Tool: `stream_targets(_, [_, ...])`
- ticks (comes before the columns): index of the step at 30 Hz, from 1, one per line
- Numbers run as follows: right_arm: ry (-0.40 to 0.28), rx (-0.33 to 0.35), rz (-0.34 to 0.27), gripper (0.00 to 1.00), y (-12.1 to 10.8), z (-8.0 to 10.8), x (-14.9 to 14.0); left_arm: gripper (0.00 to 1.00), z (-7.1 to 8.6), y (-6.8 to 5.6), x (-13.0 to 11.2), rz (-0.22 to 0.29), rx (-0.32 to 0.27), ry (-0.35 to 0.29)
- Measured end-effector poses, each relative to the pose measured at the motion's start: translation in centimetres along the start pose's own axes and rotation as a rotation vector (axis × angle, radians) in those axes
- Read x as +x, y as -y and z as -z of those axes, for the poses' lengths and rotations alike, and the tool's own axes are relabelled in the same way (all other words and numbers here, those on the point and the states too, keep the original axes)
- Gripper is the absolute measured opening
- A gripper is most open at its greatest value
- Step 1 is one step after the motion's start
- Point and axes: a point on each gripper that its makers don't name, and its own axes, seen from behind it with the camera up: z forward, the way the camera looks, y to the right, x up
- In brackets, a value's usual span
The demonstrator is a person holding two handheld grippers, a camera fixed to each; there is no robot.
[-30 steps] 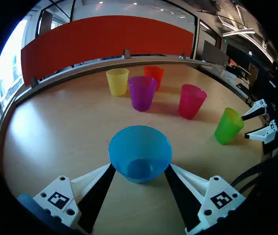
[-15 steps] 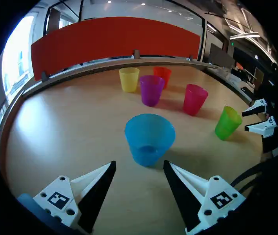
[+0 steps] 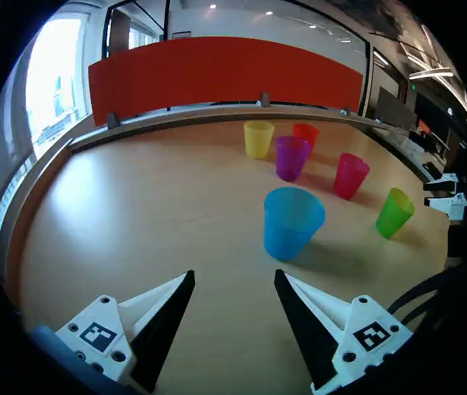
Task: Pour water
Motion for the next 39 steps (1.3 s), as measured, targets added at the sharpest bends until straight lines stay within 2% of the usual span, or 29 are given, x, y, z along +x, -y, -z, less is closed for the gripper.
stream_targets(9, [-0.130,-0.085,-0.053,0.90,-3.2,1.0,4.2,0.89,3.1,3.7,1.6,0.065,0.091,-0.067])
stream_targets(18, [-0.298,-0.148,-0.080,0.90,-5.5,1.2,10.3,0.89,4.8,6.5,4.7,0.107,0.162,-0.166])
stream_targets(24, [-0.386,-0.187,-0.088,0.90,-6.1,1.1,13.6,0.89,5.6,7.7,7.0,0.124,0.194,-0.238])
stream_targets(30, [-0.467,-0.232,-0.128,0.90,-6.9,1.5,16.7,0.89,5.8,8.3,9.3,0.149,0.204,-0.306])
stream_targets(39, [-0.537,-0.278,-0.149,0.90,-7.6,1.6,19.3,0.89,6.1,9.0,11.7,0.161,0.207,-0.390])
